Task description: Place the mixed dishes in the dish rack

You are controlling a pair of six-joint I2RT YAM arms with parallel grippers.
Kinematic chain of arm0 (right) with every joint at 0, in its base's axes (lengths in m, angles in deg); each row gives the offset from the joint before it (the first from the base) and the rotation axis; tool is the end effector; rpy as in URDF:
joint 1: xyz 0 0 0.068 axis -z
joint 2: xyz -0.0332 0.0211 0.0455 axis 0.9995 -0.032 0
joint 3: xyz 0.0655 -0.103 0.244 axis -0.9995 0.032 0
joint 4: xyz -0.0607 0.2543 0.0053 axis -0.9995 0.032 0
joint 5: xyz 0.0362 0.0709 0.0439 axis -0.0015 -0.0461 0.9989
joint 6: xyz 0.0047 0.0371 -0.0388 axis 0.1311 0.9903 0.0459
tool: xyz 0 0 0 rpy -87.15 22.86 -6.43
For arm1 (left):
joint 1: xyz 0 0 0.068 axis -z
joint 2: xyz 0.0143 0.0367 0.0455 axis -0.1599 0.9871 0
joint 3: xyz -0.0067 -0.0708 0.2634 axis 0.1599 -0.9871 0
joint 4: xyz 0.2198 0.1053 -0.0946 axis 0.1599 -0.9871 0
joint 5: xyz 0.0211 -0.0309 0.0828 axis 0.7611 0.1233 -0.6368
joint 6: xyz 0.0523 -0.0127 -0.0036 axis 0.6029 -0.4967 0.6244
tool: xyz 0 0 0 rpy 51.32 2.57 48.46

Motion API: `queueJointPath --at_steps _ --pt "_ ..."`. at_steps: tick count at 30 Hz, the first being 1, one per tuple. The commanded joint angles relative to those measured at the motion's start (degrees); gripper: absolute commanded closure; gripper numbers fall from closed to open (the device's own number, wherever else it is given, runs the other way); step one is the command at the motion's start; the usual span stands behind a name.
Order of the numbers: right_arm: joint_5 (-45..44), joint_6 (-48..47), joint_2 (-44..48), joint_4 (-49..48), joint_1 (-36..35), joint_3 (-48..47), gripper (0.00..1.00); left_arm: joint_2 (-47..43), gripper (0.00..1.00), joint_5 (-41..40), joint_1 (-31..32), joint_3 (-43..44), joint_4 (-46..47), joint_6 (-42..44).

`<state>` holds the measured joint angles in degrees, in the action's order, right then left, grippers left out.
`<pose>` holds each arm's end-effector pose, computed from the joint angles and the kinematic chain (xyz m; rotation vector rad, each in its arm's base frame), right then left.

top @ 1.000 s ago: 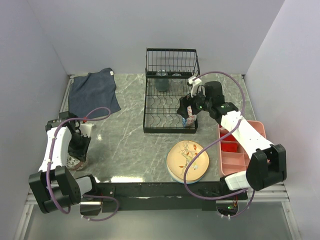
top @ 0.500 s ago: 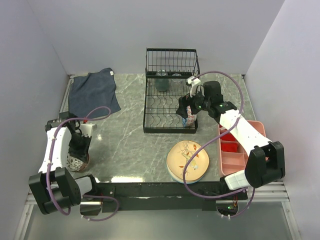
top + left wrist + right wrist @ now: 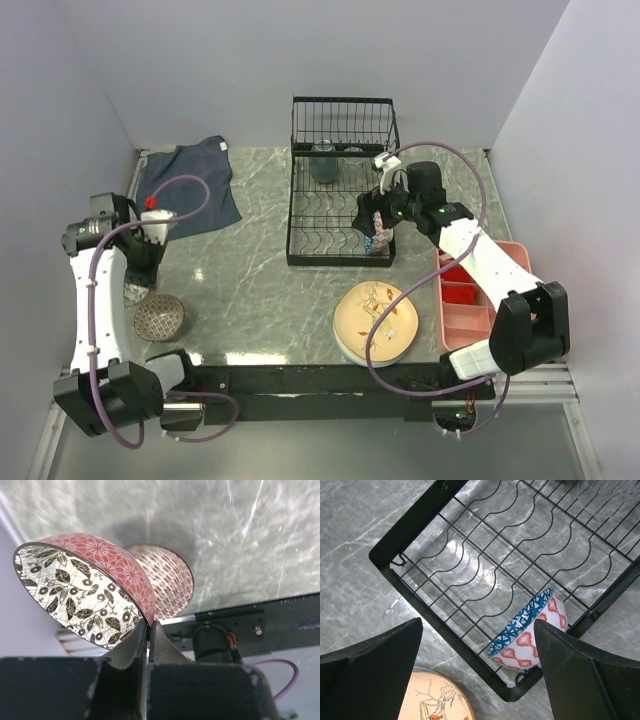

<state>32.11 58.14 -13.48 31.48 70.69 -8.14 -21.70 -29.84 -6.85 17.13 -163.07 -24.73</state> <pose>0.2986 0.1106 0.2967 -0.7521 2.0175 0.5815 0.1720 0.0456 0.3195 0.2822 2.8259 0.0064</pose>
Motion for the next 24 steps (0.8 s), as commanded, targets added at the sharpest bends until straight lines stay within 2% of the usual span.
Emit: queueJointPath --at_steps 1,4,5,10,13,16,17,20,21,23,24 --pt "0.22 0.44 -1.16 -0.37 0.16 -4.12 0.0 0.19 0.99 5.22 -0.12 7.86 -2.0 2.76" --pt "-2.41 -0.26 -1.08 1.82 0.33 -5.88 0.0 4.67 0.99 18.4 0.14 12.17 -1.3 3.46" --pt "-3.03 -0.61 -0.56 2.09 0.6 -6.23 0.0 6.94 0.99 25.05 0.41 13.06 0.01 2.86" --pt "-7.59 -1.22 3.58 5.6 3.76 -6.5 0.0 14.07 0.99 43.1 2.07 18.68 5.29 0.92" --pt "-11.54 -2.1 6.12 7.1 5.77 -5.54 0.0 17.51 0.99 54.18 3.91 17.47 12.13 -1.53" --pt "-14.97 -3.5 7.8 9.21 9.02 -6.14 0.0 19.79 0.99 63.07 6.9 13.7 25.3 -9.34" --pt "-18.56 -3.86 7.97 9.91 9.73 -6.49 0.0 20.84 0.99 64.91 7.78 12.64 33.6 -11.89" --pt "-24.02 -4.56 7.89 13.34 14.12 -9.21 0.0 22.34 0.99 69.58 11.3 7.55 48.57 -25.23" --pt "-24.74 -4.56 7.54 15.52 15.27 -9.92 0.0 22.43 0.99 70.28 12.18 3.35 63.16 -36.06" --pt "-27.54 -4.91 7.36 17.12 17.2 -11.42 0.0 22.26 0.99 69.85 14.64 -1.67 79.83 -47.71" --pt "-28.25 -5.18 7.53 18.0 17.21 -11.68 0.0 22.61 0.99 69.42 15.43 -6.74 99.49 -60.47"
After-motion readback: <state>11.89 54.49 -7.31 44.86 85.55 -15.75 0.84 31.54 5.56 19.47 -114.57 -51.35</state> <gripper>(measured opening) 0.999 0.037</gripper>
